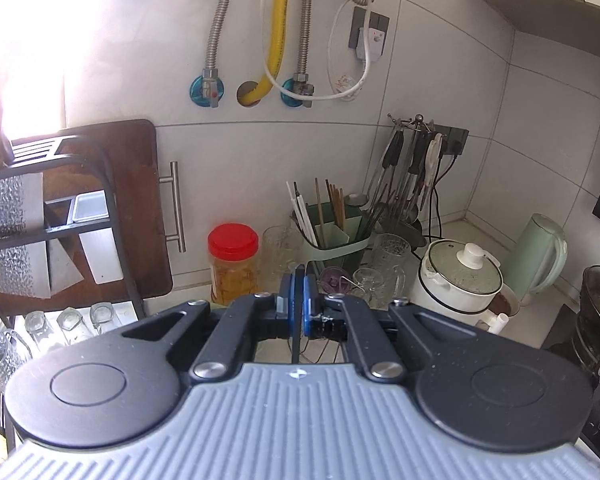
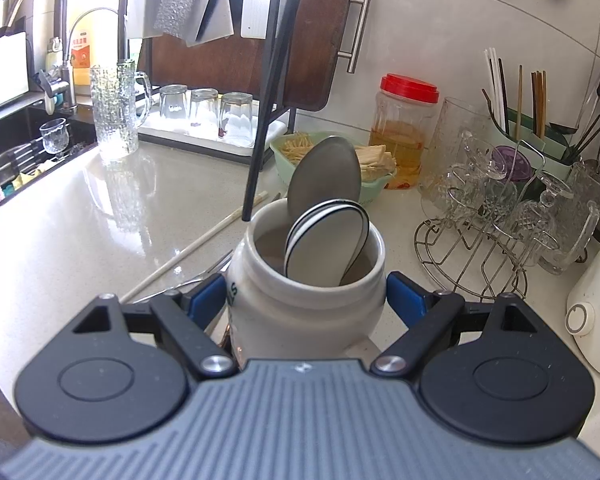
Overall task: Organize utensils
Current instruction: 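Lower the black chopstick end-first into the white mug, then open the left gripper to release the chopstick in the mug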
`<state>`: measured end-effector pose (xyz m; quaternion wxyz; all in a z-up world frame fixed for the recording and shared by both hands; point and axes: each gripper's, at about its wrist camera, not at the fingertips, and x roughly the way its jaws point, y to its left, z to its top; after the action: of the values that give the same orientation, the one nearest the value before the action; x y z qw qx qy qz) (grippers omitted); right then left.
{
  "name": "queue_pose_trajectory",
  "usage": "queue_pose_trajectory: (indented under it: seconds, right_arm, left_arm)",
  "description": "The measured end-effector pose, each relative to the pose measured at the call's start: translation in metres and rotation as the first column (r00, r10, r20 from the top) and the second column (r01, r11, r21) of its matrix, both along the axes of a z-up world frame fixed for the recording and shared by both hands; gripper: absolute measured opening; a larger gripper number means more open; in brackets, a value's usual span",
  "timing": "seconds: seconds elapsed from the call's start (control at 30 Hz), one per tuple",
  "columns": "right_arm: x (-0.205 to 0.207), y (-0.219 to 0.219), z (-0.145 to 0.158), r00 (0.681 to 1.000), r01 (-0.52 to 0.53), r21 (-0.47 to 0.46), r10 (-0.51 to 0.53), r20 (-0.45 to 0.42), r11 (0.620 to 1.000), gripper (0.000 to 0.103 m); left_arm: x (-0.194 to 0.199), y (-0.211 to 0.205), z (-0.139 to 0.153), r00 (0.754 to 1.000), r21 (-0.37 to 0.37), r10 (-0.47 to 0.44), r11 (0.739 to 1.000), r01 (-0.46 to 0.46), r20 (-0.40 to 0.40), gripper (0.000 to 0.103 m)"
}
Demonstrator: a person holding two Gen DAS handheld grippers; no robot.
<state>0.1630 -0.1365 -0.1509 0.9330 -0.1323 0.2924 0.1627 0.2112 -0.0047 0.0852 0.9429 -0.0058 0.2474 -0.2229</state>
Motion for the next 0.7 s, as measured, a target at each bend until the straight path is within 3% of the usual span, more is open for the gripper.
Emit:
queue_pose_trajectory:
  seconds: [0.37, 0.7]
  right_arm:
    - [0.000, 0.000, 0.000, 1.000, -0.005, 0.002, 0.005, 0.003, 1.000, 0.089]
    - [-0.002, -0.001, -0.002, 1.000, -0.010, 0.002, 0.009, 0.012, 1.000, 0.089]
  left_arm:
    - [0.004, -0.011, -0.014, 0.999, 0.019, -0.022, 1.000, 0.022, -0.027, 0.004]
    - [0.016, -0.016, -0.082, 0.980, 0.019, -0.030, 0.999, 0.034, -0.196, 0.004]
